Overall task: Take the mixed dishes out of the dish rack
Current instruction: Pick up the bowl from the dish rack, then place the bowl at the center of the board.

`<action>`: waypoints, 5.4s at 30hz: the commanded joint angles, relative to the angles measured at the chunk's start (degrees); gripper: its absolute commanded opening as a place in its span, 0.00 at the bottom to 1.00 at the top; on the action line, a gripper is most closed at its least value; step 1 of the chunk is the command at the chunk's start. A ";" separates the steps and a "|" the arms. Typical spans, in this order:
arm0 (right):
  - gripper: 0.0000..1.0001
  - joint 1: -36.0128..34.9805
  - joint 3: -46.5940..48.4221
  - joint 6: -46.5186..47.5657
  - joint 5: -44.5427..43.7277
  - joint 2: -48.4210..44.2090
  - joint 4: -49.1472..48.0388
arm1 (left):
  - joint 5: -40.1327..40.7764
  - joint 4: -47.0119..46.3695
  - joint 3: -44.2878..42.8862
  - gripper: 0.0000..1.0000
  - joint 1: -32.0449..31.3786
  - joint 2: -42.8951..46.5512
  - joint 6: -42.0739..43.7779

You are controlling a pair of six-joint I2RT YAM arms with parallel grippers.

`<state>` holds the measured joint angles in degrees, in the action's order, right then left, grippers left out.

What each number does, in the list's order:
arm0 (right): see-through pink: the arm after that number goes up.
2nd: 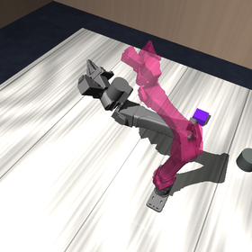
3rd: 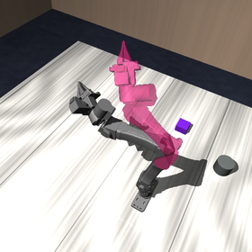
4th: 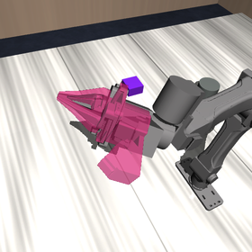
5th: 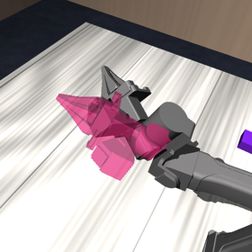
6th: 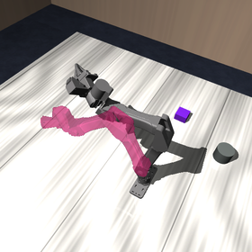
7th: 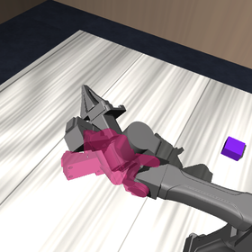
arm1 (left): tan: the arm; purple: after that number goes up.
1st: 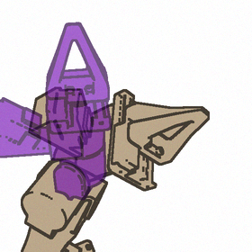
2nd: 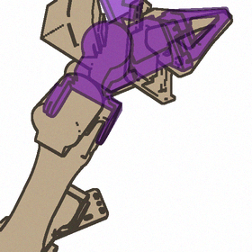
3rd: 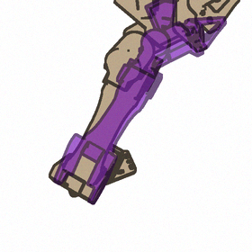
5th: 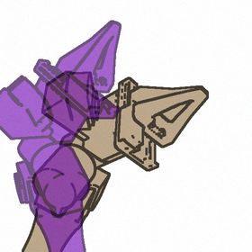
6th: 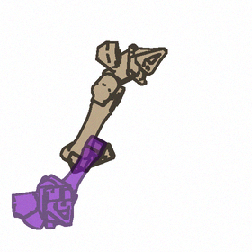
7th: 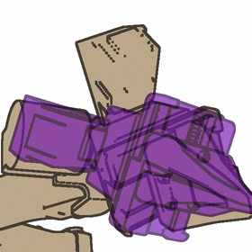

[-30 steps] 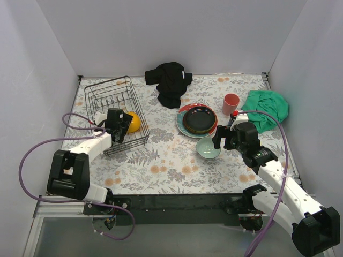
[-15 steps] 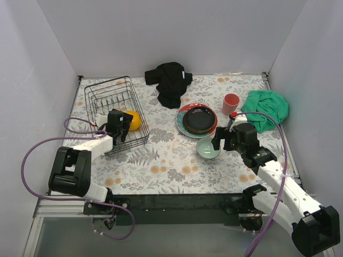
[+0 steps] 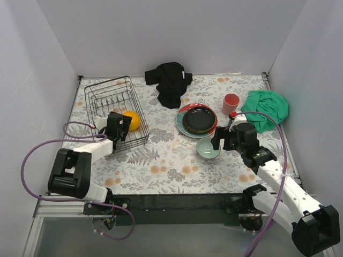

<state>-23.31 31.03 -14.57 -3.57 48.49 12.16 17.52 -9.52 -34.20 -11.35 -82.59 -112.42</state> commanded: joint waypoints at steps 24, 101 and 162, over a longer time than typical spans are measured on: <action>0.96 0.20 -0.09 1.12 1.38 0.82 -2.49 | 2.17 2.23 1.68 0.82 0.19 3.23 4.66; 0.95 0.11 0.00 1.47 3.22 2.14 -3.02 | 5.69 8.80 -6.75 0.42 0.46 16.92 28.64; 0.91 -0.51 13.18 8.94 52.95 6.88 -4.25 | 9.64 7.50 -2.28 0.51 -66.68 23.09 114.70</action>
<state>-23.31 42.68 -7.86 40.32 54.89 12.40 23.16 0.19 -36.75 -75.90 -60.01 -2.92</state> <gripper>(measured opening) 0.916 0.675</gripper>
